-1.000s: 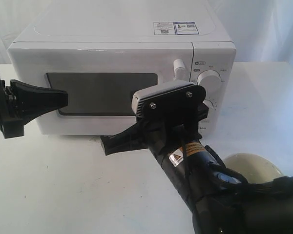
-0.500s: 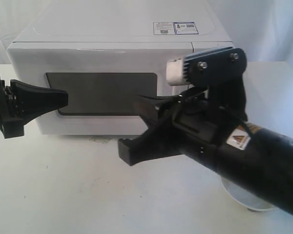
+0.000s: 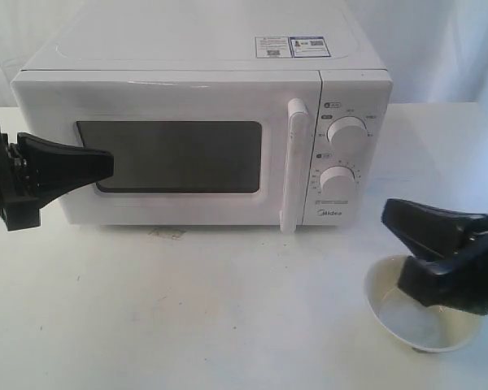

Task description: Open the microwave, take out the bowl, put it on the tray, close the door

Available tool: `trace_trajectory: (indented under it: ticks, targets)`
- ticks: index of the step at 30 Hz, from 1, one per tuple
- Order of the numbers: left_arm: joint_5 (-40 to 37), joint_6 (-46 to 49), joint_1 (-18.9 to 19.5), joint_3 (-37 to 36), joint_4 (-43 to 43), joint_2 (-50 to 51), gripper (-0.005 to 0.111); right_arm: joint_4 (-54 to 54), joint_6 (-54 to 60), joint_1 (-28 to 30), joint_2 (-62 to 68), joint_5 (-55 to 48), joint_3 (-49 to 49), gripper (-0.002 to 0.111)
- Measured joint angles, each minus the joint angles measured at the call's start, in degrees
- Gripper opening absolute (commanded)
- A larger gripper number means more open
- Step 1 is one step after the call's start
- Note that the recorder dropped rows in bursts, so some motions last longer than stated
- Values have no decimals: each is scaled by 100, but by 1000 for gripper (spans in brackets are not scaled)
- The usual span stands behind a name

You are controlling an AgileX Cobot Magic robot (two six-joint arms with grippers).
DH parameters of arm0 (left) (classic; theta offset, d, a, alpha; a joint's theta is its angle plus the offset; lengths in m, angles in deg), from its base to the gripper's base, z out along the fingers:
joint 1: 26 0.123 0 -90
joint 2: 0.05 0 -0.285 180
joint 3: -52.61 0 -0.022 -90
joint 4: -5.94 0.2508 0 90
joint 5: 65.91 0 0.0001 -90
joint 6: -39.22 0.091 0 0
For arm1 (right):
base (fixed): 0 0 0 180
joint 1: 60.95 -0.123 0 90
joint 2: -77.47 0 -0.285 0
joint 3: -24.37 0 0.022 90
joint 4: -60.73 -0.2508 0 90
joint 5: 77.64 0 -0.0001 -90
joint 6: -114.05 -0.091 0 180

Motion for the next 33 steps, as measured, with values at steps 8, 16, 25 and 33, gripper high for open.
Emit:
trace_trajectory:
  ticks: [8,16,25,33]
  targets:
    - [0,0,0,0,0,0,0,0,-78,1037,-2096,-306,1118,0]
    - [0,0,0,0,0,0,0,-9,-114,1636,-3693,-478,1628,0]
    - [0,0,0,0,0,0,0,-9,-291,2419,-4004,-606,1628,0]
    - [0,0,0,0,0,0,0,-9,-307,2519,-4004,-456,1628,0]
